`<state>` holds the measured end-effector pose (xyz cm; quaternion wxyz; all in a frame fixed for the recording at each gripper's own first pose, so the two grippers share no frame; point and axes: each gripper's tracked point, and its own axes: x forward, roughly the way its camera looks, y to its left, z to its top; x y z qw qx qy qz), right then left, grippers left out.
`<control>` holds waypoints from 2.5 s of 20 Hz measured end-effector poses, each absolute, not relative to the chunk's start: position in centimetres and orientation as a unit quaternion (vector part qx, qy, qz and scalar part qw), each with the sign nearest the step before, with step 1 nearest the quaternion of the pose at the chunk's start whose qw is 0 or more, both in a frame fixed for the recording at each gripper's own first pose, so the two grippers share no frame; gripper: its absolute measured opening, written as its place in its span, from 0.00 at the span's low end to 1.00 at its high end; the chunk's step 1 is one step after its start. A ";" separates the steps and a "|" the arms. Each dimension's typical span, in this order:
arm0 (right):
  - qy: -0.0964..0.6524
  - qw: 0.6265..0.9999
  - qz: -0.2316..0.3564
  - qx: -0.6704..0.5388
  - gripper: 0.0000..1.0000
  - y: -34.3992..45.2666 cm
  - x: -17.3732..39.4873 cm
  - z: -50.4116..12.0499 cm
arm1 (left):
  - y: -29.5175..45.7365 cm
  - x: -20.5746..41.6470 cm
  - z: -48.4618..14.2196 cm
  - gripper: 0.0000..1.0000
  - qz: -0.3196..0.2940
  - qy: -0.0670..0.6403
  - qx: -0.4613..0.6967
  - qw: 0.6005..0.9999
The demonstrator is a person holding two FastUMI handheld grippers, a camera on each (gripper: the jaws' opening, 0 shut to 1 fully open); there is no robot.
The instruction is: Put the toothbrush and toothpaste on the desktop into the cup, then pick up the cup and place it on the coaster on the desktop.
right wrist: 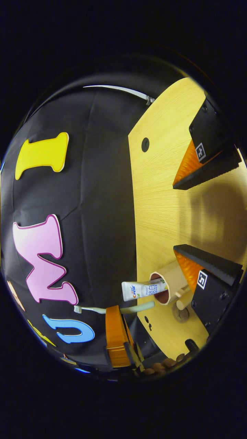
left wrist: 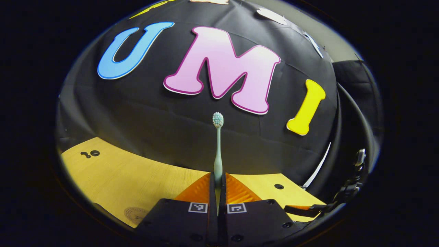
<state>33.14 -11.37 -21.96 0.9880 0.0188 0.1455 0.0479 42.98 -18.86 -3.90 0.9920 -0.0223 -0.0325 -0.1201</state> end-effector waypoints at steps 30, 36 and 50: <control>0.182 0.970 0.143 -0.073 0.98 -4.0 32.9 -13.3 | -6.1 27.8 -5.7 1.00 0.006 0.000 0.057 0.998; 0.246 0.950 0.166 -0.097 0.96 -0.7 33.5 -12.6 | -1.0 22.5 -6.4 1.00 0.056 0.028 0.034 0.997; 0.453 0.874 0.165 -0.060 0.98 2.5 32.5 -20.4 | 5.9 15.0 -7.1 0.99 0.138 0.049 -0.011 0.989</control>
